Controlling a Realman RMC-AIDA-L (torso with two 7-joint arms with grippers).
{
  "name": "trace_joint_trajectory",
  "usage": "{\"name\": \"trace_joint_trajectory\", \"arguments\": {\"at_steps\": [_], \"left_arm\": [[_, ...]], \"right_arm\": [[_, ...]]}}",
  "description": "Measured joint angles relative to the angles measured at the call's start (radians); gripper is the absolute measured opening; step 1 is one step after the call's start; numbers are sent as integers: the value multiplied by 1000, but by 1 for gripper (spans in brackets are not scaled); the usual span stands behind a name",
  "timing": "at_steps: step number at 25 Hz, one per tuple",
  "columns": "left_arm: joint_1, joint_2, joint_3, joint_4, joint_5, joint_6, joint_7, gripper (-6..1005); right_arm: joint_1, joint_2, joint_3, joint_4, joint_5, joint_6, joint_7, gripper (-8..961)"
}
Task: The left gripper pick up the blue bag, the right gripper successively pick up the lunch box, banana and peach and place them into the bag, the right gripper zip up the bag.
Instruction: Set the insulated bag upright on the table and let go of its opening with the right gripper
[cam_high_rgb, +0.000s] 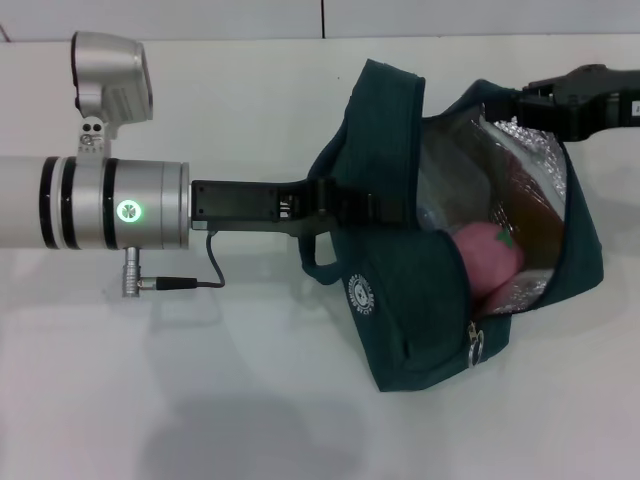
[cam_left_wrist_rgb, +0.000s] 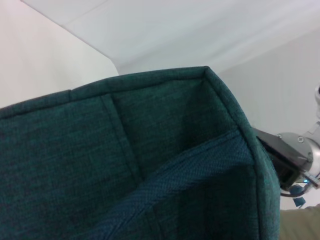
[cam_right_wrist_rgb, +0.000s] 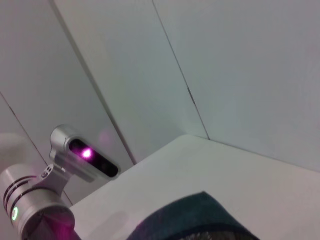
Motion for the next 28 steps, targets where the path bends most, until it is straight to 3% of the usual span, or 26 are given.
{"name": "trace_joint_trajectory", "arguments": {"at_steps": [11,18,28], "left_arm": [[-2,0,18,0,-4,-4,3,31],[3,3,17,0,-4,-5,3,32],[9,5,14,0,-1,-4,3,31]], "right_arm": [[49,-3,0,73,69,50,-11,82],[44,-4,0,77,74,38,-14,121],[26,-8,81,78,82,-1,-7,326]]}}
